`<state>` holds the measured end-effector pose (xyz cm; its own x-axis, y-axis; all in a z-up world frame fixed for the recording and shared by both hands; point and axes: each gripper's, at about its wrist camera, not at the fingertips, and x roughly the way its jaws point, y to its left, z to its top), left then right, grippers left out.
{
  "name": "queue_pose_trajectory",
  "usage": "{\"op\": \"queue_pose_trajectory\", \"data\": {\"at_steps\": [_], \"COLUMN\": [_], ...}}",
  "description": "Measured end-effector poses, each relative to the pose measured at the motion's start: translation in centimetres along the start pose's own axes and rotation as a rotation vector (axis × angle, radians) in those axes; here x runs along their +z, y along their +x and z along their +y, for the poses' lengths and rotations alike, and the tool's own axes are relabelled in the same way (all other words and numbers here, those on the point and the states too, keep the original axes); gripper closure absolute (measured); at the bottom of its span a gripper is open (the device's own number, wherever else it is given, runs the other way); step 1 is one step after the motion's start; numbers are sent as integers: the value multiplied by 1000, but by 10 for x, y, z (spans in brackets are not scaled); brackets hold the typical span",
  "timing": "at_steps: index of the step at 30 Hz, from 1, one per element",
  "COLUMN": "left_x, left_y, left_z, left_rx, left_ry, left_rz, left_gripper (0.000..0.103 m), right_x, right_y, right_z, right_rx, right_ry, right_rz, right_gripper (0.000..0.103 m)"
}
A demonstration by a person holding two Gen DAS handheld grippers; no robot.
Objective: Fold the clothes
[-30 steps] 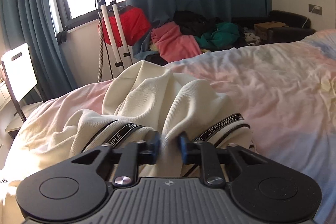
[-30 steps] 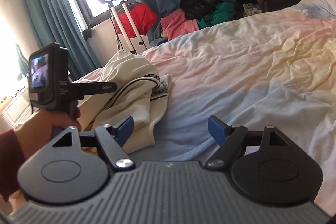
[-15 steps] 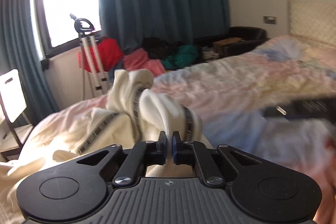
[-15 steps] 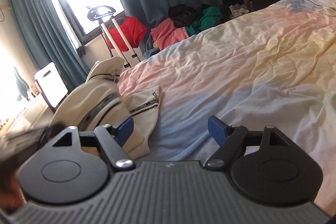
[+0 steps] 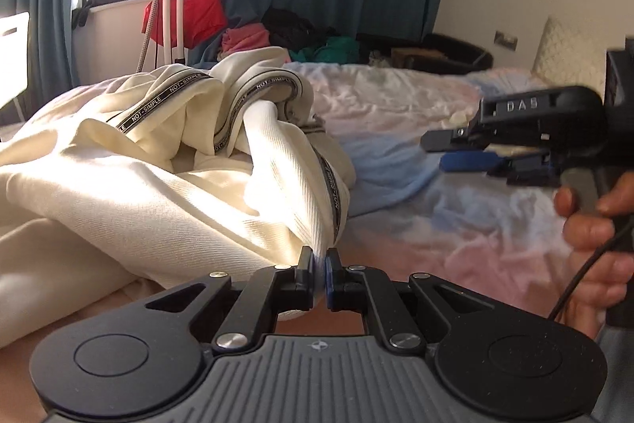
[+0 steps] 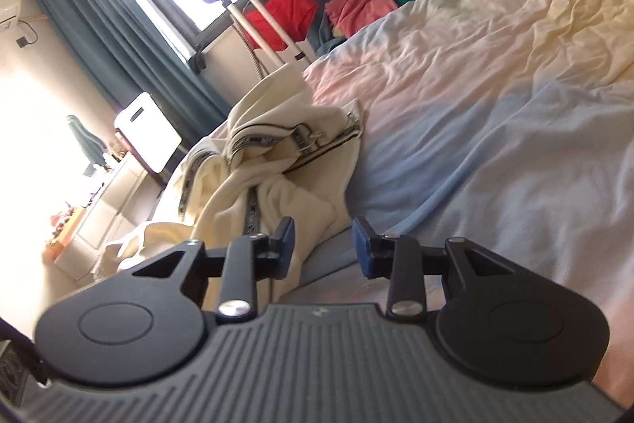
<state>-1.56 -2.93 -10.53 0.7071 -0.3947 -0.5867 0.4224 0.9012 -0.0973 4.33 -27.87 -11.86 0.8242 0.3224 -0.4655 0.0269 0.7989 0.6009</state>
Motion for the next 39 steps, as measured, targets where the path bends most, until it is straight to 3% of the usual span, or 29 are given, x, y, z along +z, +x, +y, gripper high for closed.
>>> {"op": "queue_pose_trajectory", "data": {"at_steps": [3, 5, 7, 10, 13, 15, 16, 17, 20, 24, 28, 31, 33, 35, 39], "left_x": [-3, -4, -5, -5, -6, -6, -6, -6, -7, -8, -9, -11, -12, -14, -19], "left_y": [2, 8, 13, 18, 22, 25, 27, 28, 32, 37, 42, 48, 51, 51, 46], "left_z": [2, 3, 7, 17, 24, 29, 32, 34, 41, 51, 60, 64, 65, 65, 61], "left_rx": [-10, -25, -46, -91, -130, -156, -169, -182, -222, -274, -322, -337, -339, -339, -333], "left_ry": [-23, -37, -58, -105, -130, -147, -155, -163, -189, -222, -248, -263, -263, -260, -250], "left_rz": [-11, -18, -26, -42, -67, -83, -91, -99, -124, -157, -182, -175, -169, -168, -169], "left_gripper": [97, 97, 97, 97, 97, 97, 97, 97, 97, 97, 97, 97, 97, 97, 97], "right_x": [11, 23, 38, 59, 75, 83, 87, 91, 114, 153, 186, 193, 184, 171, 143], "right_y": [17, 34, 56, 106, 163, 198, 214, 230, 249, 258, 272, 302, 317, 325, 289], "right_z": [10, 19, 32, 53, 72, 81, 86, 91, 124, 179, 216, 213, 196, 179, 161], "right_rx": [14, 52, 113, 104, 38, -31, -77, -123, -170, -132, -136, -229, -227, -213, -218], "right_ry": [37, 55, 62, 45, 6, -19, -47, -76, -210, -404, -491, -502, -491, -485, -549], "right_rz": [37, 66, 74, 107, 129, 131, 145, 158, 118, 5, -119, -116, -20, 65, 20], "right_gripper": [55, 35, 24, 23, 24, 29, 45, 74, 84, 86, 86, 78, 66, 41, 34]}}
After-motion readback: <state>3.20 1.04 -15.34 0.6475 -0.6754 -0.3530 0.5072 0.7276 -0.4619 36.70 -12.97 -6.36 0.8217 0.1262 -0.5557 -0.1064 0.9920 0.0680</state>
